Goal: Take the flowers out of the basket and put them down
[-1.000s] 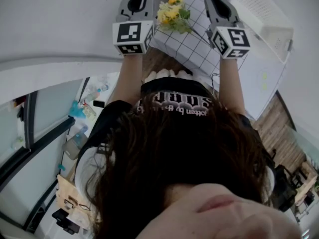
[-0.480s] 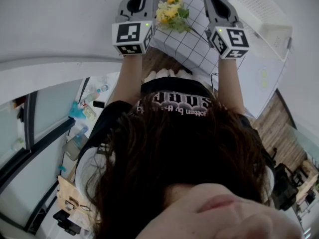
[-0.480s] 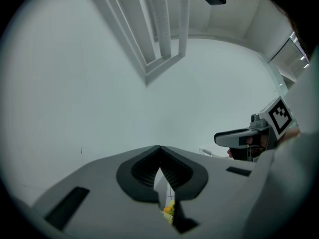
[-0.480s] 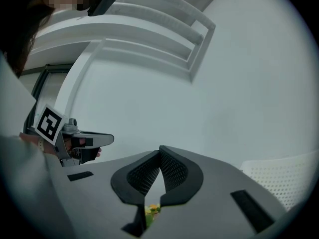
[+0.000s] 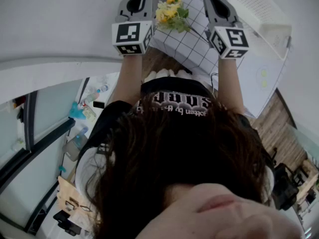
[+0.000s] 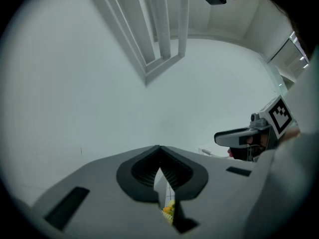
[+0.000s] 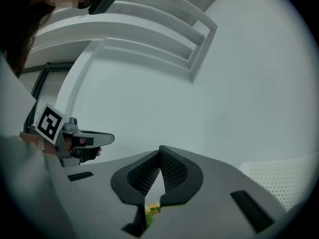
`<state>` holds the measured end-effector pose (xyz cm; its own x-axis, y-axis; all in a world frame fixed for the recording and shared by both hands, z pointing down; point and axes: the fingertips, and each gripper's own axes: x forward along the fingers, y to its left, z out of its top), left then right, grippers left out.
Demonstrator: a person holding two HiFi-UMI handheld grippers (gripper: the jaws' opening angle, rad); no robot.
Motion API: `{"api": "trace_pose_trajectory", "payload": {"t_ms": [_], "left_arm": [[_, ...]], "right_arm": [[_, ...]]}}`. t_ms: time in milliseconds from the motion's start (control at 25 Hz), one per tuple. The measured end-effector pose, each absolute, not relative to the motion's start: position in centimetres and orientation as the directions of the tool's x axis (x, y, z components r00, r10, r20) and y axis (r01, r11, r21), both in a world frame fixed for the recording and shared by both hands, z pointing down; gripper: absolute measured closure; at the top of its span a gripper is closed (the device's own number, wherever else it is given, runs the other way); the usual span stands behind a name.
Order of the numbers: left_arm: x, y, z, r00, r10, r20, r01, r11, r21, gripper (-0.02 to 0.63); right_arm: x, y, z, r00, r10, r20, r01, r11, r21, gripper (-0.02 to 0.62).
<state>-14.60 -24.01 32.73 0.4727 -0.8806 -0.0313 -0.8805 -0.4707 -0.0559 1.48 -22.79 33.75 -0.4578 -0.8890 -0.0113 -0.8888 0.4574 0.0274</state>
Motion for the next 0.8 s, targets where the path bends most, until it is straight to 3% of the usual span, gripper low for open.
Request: {"api": "trace_pose_trajectory", "payload": {"t_ms": [800], "left_arm": [[-14.17,-23.33,32.31,0.49,-0.871,-0.033,-0.871,-0.487,-0.063,0.604]], "right_arm": [[1.7,-22.05,33.2,-0.457,-0.889,-0.015,-0.889,0.457,0.021,0.574]]}}
